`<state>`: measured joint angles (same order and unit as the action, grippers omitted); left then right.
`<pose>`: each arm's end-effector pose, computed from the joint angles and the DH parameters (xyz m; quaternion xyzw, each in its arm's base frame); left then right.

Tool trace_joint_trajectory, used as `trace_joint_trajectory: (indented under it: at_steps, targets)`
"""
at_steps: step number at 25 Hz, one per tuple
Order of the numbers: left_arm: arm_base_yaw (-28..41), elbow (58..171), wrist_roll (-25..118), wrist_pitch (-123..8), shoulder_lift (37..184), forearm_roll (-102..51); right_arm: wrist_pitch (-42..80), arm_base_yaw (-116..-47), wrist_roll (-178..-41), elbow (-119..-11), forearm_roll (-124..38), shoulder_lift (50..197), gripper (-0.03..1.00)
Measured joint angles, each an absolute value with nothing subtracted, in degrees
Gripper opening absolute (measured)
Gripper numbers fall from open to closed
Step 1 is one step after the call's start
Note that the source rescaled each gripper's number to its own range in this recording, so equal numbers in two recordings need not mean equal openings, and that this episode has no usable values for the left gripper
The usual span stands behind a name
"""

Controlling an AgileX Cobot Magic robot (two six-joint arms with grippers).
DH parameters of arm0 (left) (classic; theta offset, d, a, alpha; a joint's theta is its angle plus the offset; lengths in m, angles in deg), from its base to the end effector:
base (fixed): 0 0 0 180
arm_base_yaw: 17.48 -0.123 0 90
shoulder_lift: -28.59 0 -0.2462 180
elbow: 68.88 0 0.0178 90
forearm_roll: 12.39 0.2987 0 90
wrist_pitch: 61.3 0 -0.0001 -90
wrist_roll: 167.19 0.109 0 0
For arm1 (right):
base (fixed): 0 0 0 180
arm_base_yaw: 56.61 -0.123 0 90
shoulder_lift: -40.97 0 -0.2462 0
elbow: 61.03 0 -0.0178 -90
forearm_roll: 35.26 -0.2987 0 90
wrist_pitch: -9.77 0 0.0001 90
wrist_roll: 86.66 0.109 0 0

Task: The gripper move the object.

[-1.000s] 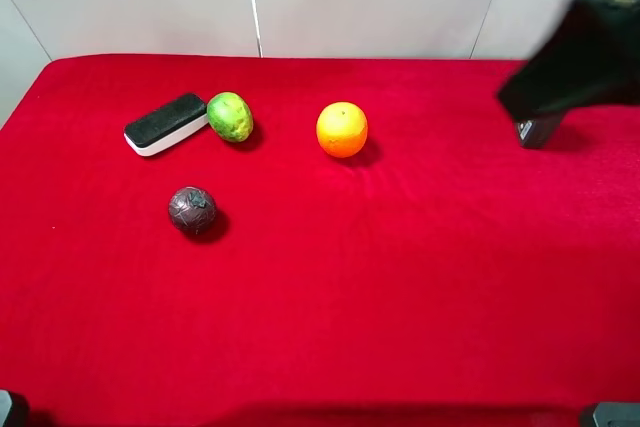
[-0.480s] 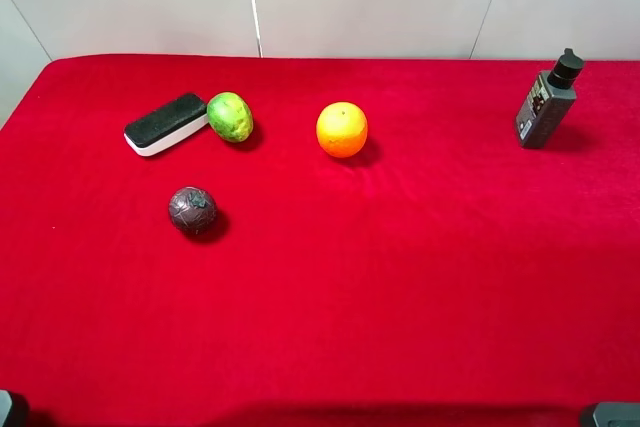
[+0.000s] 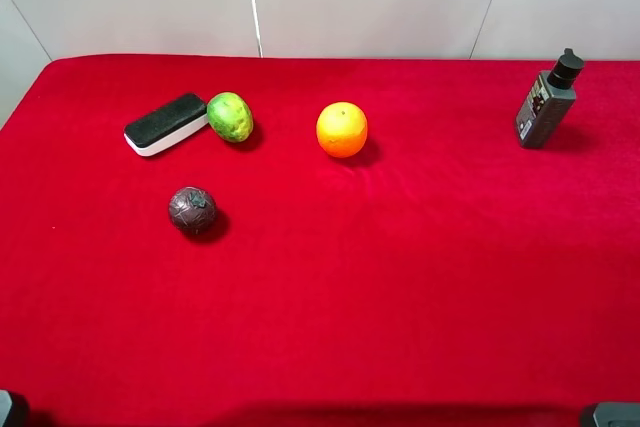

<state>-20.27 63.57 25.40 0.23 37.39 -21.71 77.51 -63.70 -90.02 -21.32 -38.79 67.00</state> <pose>0.0917 -0.0111 0.2910 0.0766 0.8504 -0.0116 0.5205 0.1210 0.0213 0.2951 -0.0842 0.9144 0.0436 0.3935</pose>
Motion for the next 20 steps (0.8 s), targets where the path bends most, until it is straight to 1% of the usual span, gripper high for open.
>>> trace_joint_trajectory:
  at_steps: [5, 8, 11, 20]
  targets:
    - [-20.3, 63.6, 25.4, 0.2, 37.4, -21.7, 72.6, -58.0, -90.0, -16.4, -38.8, 57.6, 0.99]
    - [-20.3, 63.6, 25.4, 0.2, 37.4, -21.7, 70.0, -56.2, -90.0, -14.3, -38.8, 52.0, 0.99]
    - [-20.3, 63.6, 25.4, 0.2, 37.4, -21.7, 69.1, -55.9, -90.0, -13.8, -39.0, 49.8, 0.99]
    - [-20.3, 63.6, 25.4, 0.2, 37.4, -21.7, 68.3, -55.9, -90.0, -13.7, -39.0, 49.6, 0.99]
